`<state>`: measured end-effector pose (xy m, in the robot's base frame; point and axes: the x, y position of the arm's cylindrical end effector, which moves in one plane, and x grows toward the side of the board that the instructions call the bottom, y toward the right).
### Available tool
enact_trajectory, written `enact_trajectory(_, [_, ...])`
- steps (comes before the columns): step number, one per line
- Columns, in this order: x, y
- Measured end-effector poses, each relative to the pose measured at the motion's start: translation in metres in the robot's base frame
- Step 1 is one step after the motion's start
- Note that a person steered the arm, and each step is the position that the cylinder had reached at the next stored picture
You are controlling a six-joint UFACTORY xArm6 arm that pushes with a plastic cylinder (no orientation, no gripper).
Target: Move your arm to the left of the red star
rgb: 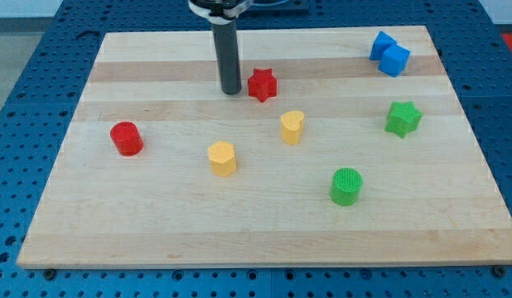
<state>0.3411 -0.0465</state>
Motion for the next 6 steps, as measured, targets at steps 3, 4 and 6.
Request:
enact_trajectory(3, [0.000, 0.108])
enact_trajectory(4, [0.010, 0.078])
enact_trajectory(6, [0.043, 0.100])
